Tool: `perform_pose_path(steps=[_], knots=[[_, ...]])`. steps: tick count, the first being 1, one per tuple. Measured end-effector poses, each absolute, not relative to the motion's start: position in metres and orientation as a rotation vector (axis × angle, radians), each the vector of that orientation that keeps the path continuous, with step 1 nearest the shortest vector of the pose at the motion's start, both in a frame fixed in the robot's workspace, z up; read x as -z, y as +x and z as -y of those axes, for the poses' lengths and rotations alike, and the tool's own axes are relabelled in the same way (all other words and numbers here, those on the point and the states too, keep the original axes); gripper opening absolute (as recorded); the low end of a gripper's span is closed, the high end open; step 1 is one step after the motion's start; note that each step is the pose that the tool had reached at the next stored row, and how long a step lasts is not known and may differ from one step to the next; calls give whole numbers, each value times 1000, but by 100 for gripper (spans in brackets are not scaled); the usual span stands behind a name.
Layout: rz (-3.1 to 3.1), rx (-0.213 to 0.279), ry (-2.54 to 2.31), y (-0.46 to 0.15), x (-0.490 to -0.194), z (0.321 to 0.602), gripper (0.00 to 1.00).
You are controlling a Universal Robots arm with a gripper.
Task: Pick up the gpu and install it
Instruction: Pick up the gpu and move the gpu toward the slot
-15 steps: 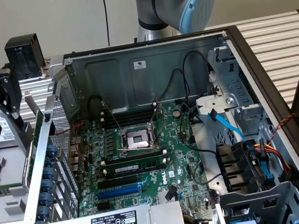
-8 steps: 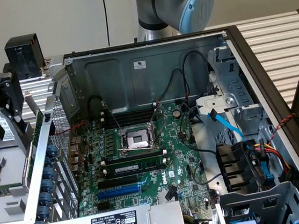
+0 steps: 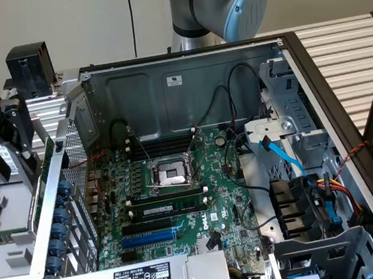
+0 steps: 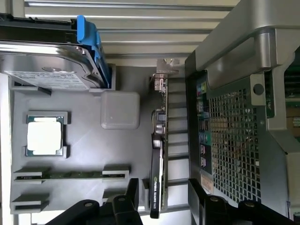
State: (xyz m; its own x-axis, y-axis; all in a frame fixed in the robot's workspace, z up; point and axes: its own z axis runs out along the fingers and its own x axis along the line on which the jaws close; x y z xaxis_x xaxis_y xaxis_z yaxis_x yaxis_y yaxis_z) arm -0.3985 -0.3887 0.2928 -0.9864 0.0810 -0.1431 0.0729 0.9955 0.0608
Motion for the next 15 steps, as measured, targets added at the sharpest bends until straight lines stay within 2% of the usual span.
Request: perform_pose_path(steps=[15], knots=[[-2982, -84, 126, -398, -266, 389, 54]])
